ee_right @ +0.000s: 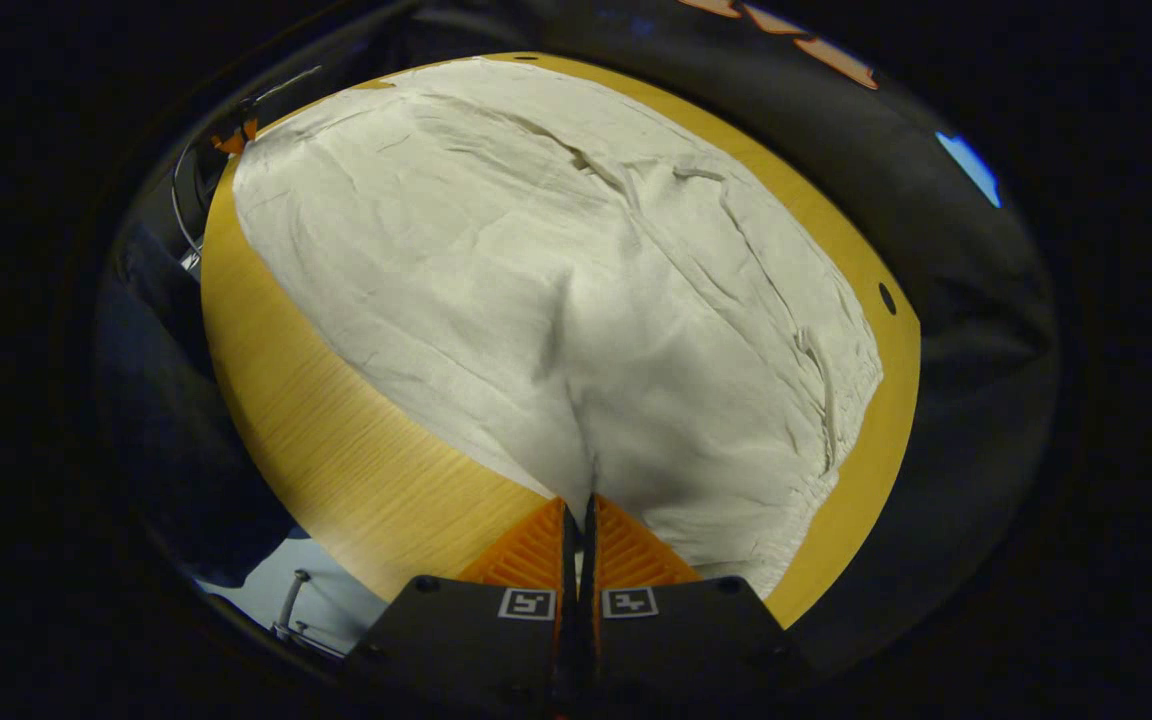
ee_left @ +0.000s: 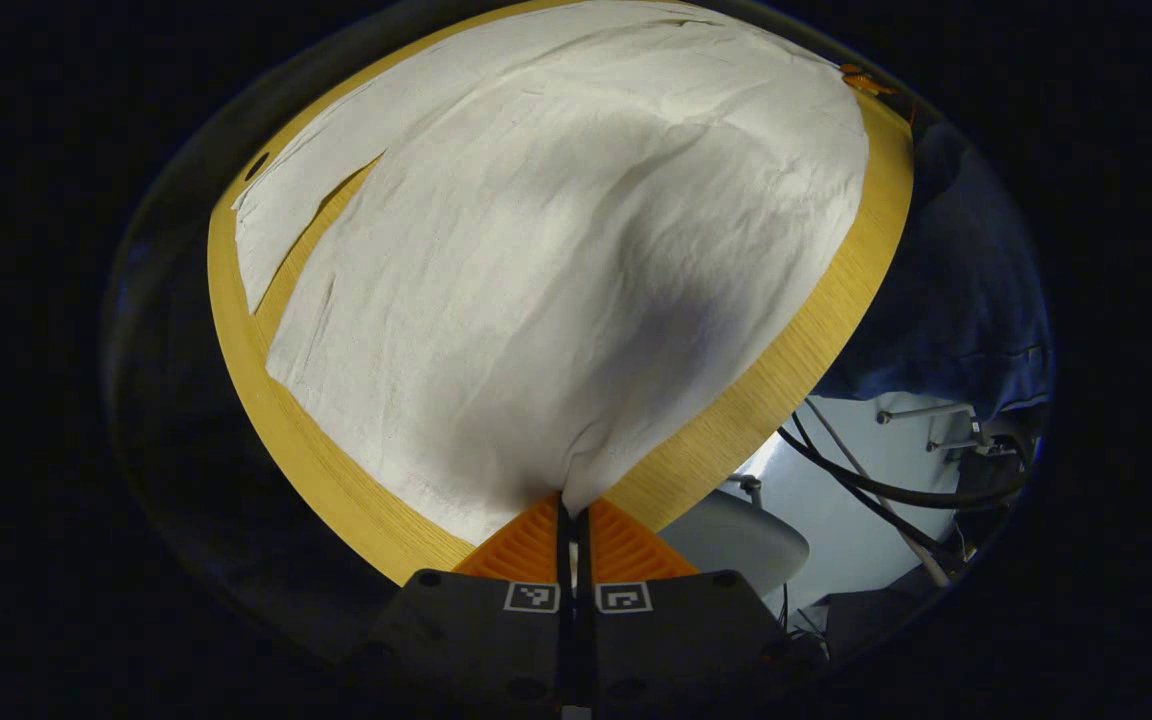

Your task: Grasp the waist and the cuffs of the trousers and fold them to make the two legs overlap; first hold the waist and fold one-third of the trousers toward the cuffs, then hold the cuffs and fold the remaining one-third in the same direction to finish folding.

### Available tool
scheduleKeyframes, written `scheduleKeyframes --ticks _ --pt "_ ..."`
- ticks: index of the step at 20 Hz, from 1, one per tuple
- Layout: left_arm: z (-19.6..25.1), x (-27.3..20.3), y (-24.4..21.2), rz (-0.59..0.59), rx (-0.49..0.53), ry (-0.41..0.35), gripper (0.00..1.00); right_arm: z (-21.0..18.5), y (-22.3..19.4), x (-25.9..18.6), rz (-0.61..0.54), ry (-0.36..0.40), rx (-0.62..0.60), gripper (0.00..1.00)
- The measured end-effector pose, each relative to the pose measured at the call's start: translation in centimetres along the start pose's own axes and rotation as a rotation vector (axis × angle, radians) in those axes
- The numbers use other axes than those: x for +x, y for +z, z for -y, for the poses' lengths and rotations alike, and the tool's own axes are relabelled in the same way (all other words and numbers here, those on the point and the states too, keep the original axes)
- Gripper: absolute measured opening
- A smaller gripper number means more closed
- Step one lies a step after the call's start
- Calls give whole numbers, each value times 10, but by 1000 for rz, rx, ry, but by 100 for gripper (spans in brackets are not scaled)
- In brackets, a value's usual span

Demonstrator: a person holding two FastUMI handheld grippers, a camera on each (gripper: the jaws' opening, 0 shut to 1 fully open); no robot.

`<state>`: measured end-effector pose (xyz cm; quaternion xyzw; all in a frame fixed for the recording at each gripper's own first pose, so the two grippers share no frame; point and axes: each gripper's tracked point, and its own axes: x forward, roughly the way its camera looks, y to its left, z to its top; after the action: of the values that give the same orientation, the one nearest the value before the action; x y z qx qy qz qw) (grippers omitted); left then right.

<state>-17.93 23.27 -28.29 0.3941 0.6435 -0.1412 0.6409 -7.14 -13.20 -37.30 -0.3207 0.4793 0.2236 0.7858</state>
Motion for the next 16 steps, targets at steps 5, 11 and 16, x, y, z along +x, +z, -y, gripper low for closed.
scheduleKeyframes --ticks 5,11,16 --pt "-39 -21 27 59 -43 122 0 13 19 -23 73 -64 182 2" --pt "-128 -88 95 282 -233 331 0 50 73 -49 200 -170 347 3" --pt "-189 -136 151 464 -353 458 0 104 127 -70 319 -240 502 1"
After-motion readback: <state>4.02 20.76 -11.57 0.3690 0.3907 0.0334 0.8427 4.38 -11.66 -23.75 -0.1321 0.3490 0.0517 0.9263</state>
